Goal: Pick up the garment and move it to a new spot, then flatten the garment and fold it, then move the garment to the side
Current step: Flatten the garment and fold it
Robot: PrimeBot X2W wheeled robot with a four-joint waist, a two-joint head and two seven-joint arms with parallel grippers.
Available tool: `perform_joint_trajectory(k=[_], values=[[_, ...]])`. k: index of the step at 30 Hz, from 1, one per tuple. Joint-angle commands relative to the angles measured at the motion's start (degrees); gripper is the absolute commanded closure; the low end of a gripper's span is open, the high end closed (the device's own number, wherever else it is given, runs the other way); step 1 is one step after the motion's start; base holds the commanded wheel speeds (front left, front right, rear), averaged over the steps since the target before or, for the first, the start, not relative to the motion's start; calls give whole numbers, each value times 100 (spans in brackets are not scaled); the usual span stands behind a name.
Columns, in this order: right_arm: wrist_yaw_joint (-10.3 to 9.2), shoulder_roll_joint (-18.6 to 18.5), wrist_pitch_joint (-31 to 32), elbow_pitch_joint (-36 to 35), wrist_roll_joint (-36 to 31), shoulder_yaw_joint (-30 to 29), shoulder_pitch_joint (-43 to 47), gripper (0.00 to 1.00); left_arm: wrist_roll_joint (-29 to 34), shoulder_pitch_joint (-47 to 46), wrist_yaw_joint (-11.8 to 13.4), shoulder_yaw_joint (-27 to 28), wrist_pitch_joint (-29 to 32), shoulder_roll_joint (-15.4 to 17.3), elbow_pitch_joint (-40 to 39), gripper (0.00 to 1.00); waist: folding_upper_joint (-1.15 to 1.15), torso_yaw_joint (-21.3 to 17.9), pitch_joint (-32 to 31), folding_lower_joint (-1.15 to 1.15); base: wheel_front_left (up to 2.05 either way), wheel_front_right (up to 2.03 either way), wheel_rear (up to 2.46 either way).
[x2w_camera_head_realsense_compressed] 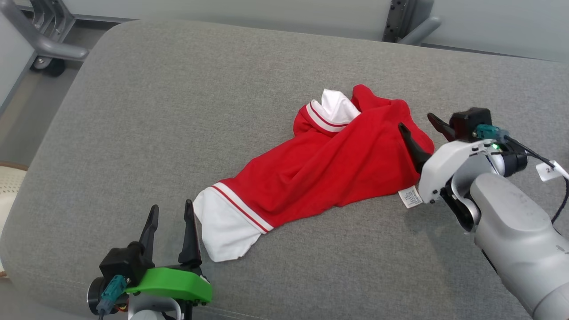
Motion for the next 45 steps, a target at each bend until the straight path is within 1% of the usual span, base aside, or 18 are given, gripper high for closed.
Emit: perform_joint_trajectory(k=[1, 5, 8, 13, 19, 24, 25, 26, 27, 29, 30, 31, 32, 34, 36, 40, 42, 45], values=[[-11, -53, -109, 32, 51, -77, 174, 0, 26, -12, 0, -4, -18, 6, -22, 0, 19, -118, -31, 0, 0, 0, 0], [-11, -104, -404, -53, 208, -467, 616, 0, 65, 19, 8, -27, -18, 5, -86, 0, 19, -280, -31, 0, 0, 0, 0], [-10, -49, -556, -221, 254, -848, 1198, 0, 109, 21, -7, -52, -18, 6, -95, 0, 19, -391, 5, 0, 0, 0, 0], [-10, 313, -628, -692, 405, -1363, 1902, 0, 132, -24, -35, -95, -18, 6, -65, 0, 19, -435, 78, 0, 0, 0, 0], [-10, 687, -554, -1041, 621, -1573, 2058, 0, 156, -100, -44, -118, -18, 6, -12, 0, 19, -347, 117, 0, 0, 0, 0], [-9, 845, -386, -697, 634, -1637, 1808, 0, 140, -161, -54, -131, -18, 6, 22, 0, 19, -199, 159, 0, 0, 0, 0], [-9, 887, -399, -576, 644, -1676, 1742, 15, 131, -161, -53, -127, -18, 6, 24, 0, 19, -169, 168, 0, 0, 0, 0], [-9, 913, -391, -435, 661, -1716, 1687, 46, 125, -158, -52, -120, -18, 6, 30, 0, 19, -145, 175, 0, 0, 0, 0], [-9, 920, -379, -276, 652, -1744, 1628, 56, 124, -164, -55, -116, -18, 6, 39, 0, 19, -121, 181, 0, 0, 0, 0], [-9, 959, -397, -25, 622, -1762, 1510, 70, 125, -174, -56, -107, -18, 5, 48, 0, 19, -83, 185, 0, 0, 0, 0], [-9, 978, -417, 69, 622, -1763, 1457, 80, 123, -173, -52, -103, -18, 6, 51, 0, 19, -68, 183, 0, 0, 0, 0], [-9, 992, -434, 134, 630, -1759, 1411, 98, 121, -168, -51, -98, -18, 6, 53, 0, 19, -59, 180, 0, 0, 0, 0], [-9, 1006, -456, 169, 646, -1756, 1369, 100, 122, -159, -48, -87, -18, 6, 52, 0, 19, -58, 174, 0, 0, 0, 0], [-9, 1007, -490, 199, 661, -1767, 1345, 100, 124, -146, -42, -78, -18, 6, 52, 0, 19, -62, 166, 0, 0, 0, 0], [-9, 898, -585, 247, 567, -1909, 1310, 100, 132, -105, -20, -42, -18, 5, 47, 0, 19, -101, 136, 0, 0, 0, 0], [-9, 857, -650, 142, 355, -2182, 1356, 100, 134, -68, -6, -19, -18, 6, 26, 0, 19, -176, 103, 0, 0, 0, 0], [-9, 831, -668, -95, 88, -2432, 1431, 100, 148, -33, -8, 3, -18, 6, 15, 0, 19, -241, 87, 0, 0, 0, 0], [-9, 886, -662, -746, -411, -2896, 1725, 100, 167, 1, -22, 31, -18, 6, 3, 0, 19, -338, 69, 0, 0, 0, 0]])
